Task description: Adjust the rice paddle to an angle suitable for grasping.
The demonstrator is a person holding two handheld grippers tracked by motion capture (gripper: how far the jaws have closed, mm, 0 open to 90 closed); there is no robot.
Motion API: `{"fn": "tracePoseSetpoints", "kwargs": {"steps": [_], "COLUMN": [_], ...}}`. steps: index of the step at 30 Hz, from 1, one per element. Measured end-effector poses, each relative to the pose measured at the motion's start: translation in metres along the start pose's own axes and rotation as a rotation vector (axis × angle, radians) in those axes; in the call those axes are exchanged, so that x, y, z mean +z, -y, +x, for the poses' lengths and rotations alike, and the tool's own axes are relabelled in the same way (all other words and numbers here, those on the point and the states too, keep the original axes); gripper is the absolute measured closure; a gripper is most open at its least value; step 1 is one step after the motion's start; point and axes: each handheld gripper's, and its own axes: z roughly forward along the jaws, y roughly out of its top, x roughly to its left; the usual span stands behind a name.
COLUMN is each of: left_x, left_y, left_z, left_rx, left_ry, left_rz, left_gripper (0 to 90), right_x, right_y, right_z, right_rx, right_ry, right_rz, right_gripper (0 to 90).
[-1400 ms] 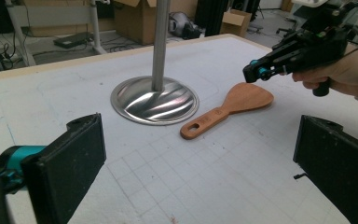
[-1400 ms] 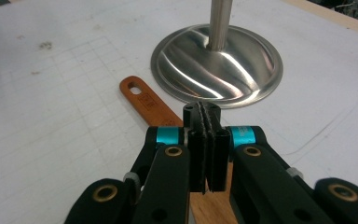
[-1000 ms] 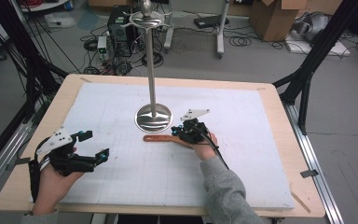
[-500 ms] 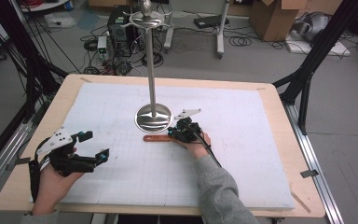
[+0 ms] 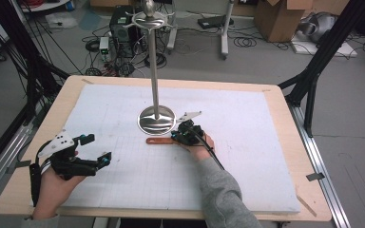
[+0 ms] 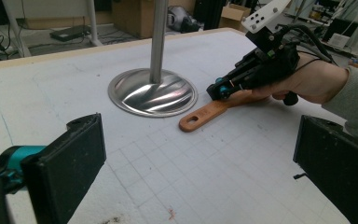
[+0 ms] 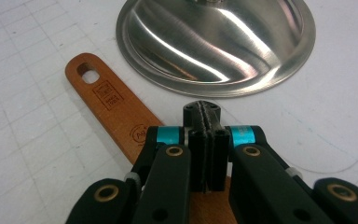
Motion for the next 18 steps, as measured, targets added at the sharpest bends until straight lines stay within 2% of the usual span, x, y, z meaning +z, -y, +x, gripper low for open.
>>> {"fn": "tracePoseSetpoints", "kwargs": {"steps": [6,11,18], "left_x": [-0.002,-0.002,0.001], "left_y": [0.0,-0.001,0.0], "left_z": [0.001,0.0,-0.001], "left_rx": [0.002,0.0,0.007], "left_ry": [-0.004,-0.002,0.003], "left_rz": [-0.004,-0.005,0.004], "left_gripper": [2.7,2.7,2.7], "right_x": [-0.002,-0.007,-0.015], "right_y": [0.001,0.006,0.01], "right_z": [0.004,0.0,-0.001], "right_rx": [-0.022,-0.004,-0.029], "right_ry": [0.013,-0.008,0.006], "right_rz": [0.012,0.009,0.033], "right_gripper": [89.8,89.9,90.0]}}
